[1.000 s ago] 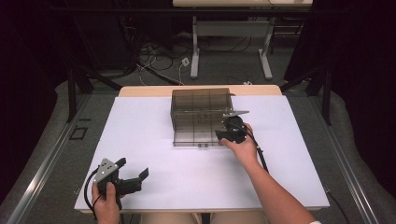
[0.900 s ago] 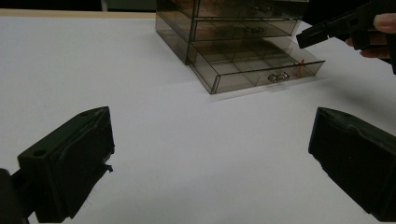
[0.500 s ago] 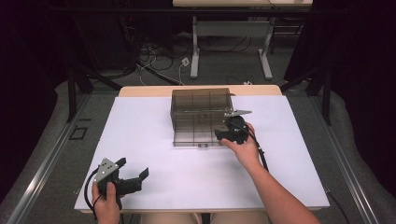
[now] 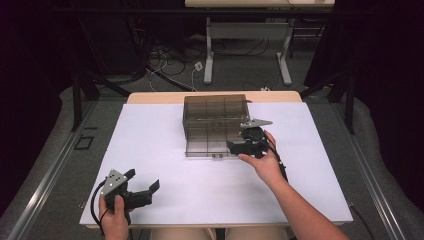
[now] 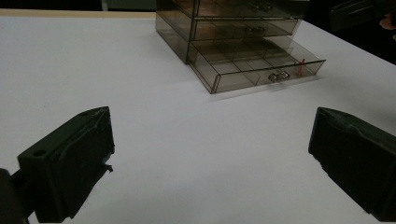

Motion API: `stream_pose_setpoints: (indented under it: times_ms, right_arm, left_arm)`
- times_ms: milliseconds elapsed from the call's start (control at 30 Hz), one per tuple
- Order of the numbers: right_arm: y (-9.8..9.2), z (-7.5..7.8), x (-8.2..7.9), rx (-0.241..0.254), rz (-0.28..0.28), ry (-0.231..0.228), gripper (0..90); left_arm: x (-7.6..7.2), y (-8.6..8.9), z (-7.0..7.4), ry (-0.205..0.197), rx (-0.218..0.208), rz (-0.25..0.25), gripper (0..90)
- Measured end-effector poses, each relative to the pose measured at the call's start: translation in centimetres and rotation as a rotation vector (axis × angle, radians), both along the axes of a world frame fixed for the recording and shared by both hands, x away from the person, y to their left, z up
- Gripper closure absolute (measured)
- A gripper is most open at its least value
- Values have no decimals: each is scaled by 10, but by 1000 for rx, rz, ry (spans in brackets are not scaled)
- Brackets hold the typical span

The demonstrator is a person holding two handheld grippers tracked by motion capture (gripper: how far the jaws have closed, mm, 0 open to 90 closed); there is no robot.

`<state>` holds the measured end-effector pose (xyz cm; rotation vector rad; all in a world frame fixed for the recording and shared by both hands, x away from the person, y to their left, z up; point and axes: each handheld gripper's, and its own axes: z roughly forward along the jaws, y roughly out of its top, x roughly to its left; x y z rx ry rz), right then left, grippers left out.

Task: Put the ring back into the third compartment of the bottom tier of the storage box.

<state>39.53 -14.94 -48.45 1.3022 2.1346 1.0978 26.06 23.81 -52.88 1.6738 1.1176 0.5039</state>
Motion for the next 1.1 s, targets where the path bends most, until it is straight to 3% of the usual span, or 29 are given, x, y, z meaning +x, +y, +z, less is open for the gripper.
stream_pose_setpoints:
  times_ms: [167,600,867,1100]
  right_arm:
    - [-2,8,-9,14,15,-32,163]
    - [-13,19,-26,29,26,-41,141]
    - [-22,21,-37,33,28,-61,64]
    - [-33,19,-46,-7,7,-95,0]
  left_arm:
    - [0,-1,0,2,0,-2,3]
    - [0,-1,0,5,-2,-1,3]
    - [0,-1,-1,6,-2,-1,3]
    - [0,-1,-1,5,-1,0,3]
